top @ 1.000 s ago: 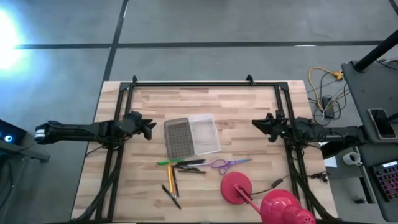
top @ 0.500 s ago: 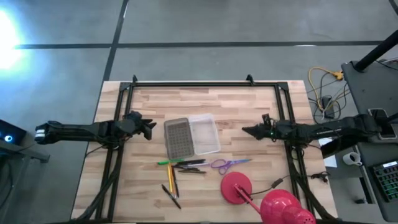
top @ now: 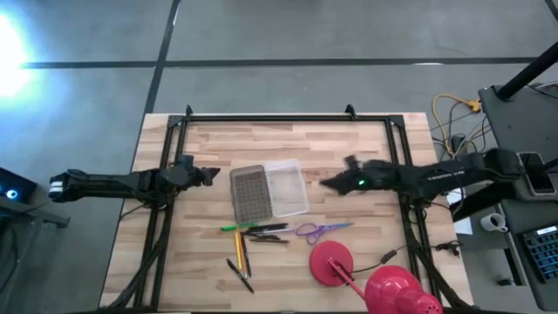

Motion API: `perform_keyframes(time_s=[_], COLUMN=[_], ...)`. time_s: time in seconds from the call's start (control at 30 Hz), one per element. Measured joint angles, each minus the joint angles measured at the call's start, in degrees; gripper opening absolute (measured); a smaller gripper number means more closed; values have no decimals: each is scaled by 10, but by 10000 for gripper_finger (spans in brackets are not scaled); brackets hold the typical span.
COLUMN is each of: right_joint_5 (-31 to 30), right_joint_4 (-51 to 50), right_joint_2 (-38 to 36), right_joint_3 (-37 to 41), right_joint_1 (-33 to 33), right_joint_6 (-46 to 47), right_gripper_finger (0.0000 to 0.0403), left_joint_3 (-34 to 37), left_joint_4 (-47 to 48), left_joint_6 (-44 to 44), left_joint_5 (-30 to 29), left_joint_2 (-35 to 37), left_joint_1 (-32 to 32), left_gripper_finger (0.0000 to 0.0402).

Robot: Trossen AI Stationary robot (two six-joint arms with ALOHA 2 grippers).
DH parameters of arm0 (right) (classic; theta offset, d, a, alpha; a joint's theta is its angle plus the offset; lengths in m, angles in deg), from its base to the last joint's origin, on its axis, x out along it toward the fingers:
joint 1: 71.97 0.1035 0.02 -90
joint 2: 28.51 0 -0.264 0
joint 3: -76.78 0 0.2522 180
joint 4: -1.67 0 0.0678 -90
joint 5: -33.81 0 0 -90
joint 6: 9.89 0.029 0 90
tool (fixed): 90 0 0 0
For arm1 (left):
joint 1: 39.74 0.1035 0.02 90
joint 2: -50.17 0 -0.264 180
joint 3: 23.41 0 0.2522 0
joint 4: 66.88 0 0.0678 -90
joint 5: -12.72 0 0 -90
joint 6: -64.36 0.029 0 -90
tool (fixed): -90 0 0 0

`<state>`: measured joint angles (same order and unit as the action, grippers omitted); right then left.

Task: Pick & place school supplies into a supply box
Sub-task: Put the purple scissors into the black supply box

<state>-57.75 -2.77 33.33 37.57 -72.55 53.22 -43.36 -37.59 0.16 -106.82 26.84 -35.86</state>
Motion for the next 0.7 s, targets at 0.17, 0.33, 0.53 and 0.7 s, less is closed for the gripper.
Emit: perform_keyframes(time_s=[0.17,0.33,0.53,0.7], right_joint_5=[36,67,68,66], right_joint_4=[-384,-463,-459,-439], right_joint_2=[95,173,279,352], right_joint_3=[-137,-217,-272,-319], right_joint_1=[14,55,110,138], right_joint_6=[-189,-401,-555,-586], right_gripper_finger=[94,128,179,195], left_joint_3=[0,0,-1,-1], left_joint_4=[0,1,1,1], left_joint_6=[1,1,1,1], left_joint_5=[0,0,0,0], left_joint_2=[0,0,0,0], left_joint_1=[-1,-1,-1,-1], left_gripper_finger=[145,145,145,145])
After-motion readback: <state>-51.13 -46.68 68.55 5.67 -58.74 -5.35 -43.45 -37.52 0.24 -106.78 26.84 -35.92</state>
